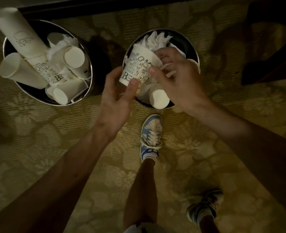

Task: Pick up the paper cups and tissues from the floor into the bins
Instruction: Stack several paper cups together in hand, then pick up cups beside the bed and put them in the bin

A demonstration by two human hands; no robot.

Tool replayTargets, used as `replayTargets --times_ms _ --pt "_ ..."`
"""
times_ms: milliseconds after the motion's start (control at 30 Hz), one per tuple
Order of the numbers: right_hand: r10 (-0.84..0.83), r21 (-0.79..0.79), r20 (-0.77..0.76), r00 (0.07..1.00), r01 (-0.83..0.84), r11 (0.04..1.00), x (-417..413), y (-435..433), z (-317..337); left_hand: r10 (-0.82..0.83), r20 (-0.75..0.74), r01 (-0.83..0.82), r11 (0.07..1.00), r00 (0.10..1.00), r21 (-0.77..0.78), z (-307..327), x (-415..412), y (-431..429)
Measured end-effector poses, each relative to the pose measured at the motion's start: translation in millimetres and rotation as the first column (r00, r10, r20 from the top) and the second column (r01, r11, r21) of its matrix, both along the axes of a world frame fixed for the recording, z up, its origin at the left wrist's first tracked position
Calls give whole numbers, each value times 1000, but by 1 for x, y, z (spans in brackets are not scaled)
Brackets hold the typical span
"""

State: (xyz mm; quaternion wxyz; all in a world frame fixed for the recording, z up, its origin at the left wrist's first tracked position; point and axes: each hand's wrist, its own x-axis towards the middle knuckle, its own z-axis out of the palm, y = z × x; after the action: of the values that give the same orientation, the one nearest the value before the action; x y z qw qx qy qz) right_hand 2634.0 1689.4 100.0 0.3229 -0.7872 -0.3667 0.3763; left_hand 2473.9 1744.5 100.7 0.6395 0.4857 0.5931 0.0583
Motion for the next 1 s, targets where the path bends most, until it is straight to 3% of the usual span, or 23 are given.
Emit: replayTargets --times_ms 167,367,433,633,767,867,1000 --pt "27 -90 105 994 -17 996 29 5 -13 -204 16 201 975 979 94 -35 26 15" --pt "180 -293 104 978 -143 945 29 -4 -37 -349 -167 372 919 922 131 -69 25 27" --pt "187 -328 108 976 -143 934 25 -5 -45 -394 -285 459 862 874 213 -77 24 29" --pt "8 -234 96 995 15 972 26 -22 -51 -470 -383 589 751 795 299 -70 34 36" --pt "-221 -110 40 975 224 968 18 -54 -20 -508 -491 690 648 708 323 -34 42 47" --pt "-377 -52 -95 921 374 926 4 -96 21 -666 -516 840 474 538 265 16 65 38" --pt "-578 -25 -197 792 585 811 -18 -174 81 -862 -483 959 12 153 282 108 125 -12"
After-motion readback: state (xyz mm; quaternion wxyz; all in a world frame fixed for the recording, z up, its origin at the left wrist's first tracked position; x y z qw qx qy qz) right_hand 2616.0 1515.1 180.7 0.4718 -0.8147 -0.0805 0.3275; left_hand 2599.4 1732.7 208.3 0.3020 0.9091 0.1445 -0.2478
